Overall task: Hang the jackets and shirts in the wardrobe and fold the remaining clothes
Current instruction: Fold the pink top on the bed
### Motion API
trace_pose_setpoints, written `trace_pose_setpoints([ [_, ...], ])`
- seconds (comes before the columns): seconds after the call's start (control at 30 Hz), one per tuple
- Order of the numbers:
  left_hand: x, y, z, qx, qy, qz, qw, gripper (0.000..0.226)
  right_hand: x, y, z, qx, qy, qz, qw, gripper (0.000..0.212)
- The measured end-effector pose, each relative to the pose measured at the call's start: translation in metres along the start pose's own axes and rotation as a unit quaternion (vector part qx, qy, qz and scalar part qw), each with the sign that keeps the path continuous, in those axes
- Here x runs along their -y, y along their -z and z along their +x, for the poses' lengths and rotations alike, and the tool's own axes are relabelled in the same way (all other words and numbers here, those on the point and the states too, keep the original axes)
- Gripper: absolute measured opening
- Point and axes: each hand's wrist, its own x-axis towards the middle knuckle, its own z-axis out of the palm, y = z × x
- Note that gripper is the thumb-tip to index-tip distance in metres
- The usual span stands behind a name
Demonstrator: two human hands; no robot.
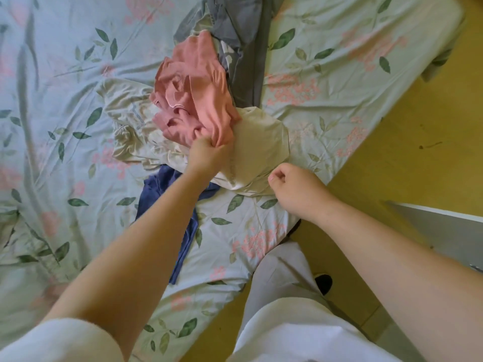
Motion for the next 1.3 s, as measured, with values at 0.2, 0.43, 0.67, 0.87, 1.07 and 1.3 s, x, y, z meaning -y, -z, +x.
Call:
trace_pose_setpoints([
  [0.2,-0.031,0.008,-0.102,-0.061,-0.290,0.179,0.938,0.053,0.007,0.018,-0.032,-0.016,0.020,-0.013,1.000,0.029],
  [0.43,-0.089,0.023,-0.176,-0.107,-0.382,0.063,0.916,0.053,0.008,0.048,-0.085,-0.044,0.104,-0.022,0.993,0.054],
  [0.67,-0.181,0.028,-0.255,0.051,-0.283,-0.219,0.932,0.022,0.003,0.085,-0.149,-0.089,0.171,0.008,0.981,0.074],
  [0.87,-0.247,0.017,-0.302,0.043,-0.304,-0.333,0.891,0.025,-0.018,0.129,-0.210,-0.085,0.221,0.065,0.969,0.052],
  [1.07,-0.302,-0.009,-0.345,-0.005,-0.380,-0.263,0.887,0.035,-0.033,0.140,-0.255,-0.194,0.248,0.067,0.947,0.067],
  [1.3,-0.356,-0.015,-0.367,-0.083,-0.481,-0.290,0.823,0.030,-0.045,0.204,-0.282,-0.431,0.189,0.149,0.870,0.023],
])
